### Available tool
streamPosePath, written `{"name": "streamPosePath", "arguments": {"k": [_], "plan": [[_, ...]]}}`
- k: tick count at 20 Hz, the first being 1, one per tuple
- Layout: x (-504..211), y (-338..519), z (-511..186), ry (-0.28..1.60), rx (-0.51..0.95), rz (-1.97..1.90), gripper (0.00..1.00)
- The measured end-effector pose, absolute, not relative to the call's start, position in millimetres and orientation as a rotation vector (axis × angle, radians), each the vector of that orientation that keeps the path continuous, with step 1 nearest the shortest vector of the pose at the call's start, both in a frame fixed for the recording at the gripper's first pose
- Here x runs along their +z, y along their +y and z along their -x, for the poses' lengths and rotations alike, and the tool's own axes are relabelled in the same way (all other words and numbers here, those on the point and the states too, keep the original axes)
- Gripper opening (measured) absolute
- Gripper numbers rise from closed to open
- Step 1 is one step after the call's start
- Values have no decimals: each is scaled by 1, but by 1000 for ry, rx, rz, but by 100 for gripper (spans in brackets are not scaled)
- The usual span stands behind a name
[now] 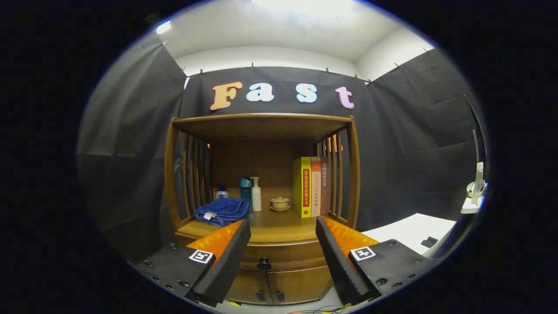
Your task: Pull open the drawer, take out the items inside it, and place them on the countertop above the cabinet.
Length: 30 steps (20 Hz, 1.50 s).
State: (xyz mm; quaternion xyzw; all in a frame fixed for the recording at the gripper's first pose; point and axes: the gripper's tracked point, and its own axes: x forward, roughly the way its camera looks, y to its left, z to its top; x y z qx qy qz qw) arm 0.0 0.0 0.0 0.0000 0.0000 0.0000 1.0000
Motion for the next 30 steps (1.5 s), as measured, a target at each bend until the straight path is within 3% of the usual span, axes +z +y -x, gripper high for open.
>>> {"name": "streamPosePath", "arguments": {"k": [24, 30], "plan": [[-16, 7, -5, -3, 2, 3, 98], [-21, 30, -35, -35, 44, 5, 98]]}}
